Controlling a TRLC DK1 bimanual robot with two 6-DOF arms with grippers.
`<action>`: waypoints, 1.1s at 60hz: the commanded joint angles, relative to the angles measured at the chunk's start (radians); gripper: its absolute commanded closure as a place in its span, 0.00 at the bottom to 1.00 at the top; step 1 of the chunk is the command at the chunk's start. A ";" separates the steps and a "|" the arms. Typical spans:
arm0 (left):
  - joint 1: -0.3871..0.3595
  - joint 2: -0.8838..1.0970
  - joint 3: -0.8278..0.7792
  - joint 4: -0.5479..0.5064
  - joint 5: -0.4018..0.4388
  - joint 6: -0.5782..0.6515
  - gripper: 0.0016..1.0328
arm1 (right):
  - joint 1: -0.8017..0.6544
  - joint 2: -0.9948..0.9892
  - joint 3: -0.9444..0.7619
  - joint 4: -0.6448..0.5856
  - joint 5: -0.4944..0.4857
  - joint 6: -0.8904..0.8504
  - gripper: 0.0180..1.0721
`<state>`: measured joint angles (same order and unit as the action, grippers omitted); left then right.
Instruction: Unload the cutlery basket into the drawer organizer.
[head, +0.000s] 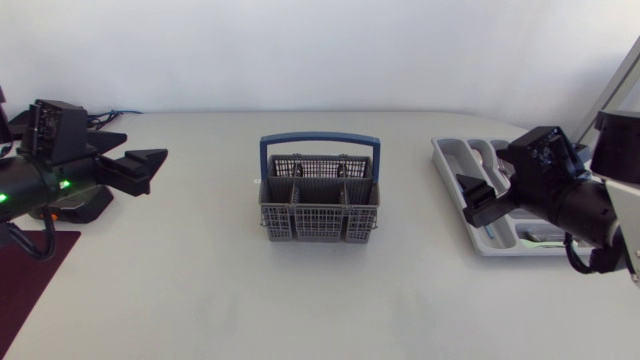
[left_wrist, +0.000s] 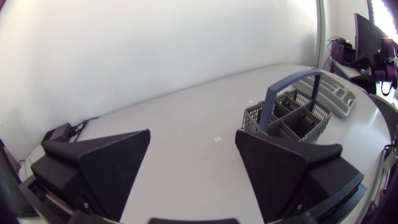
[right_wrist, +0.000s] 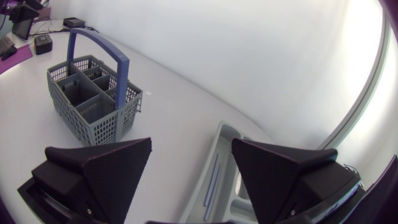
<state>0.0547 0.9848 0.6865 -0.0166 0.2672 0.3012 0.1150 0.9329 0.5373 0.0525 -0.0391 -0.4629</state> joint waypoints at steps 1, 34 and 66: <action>0.017 -0.069 -0.038 0.014 -0.031 -0.050 0.05 | -0.031 -0.057 -0.048 0.000 0.008 0.020 0.04; 0.022 -0.422 -0.258 0.155 -0.051 -0.146 0.05 | -0.106 -0.394 -0.186 -0.062 0.110 0.086 0.04; -0.013 -0.720 -0.478 0.105 -0.152 -0.237 0.04 | -0.117 -0.667 -0.361 -0.056 0.077 0.268 0.04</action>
<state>0.0521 0.3031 0.2523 0.0975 0.1318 0.0982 0.0025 0.3035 0.2192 0.0002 0.0471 -0.2531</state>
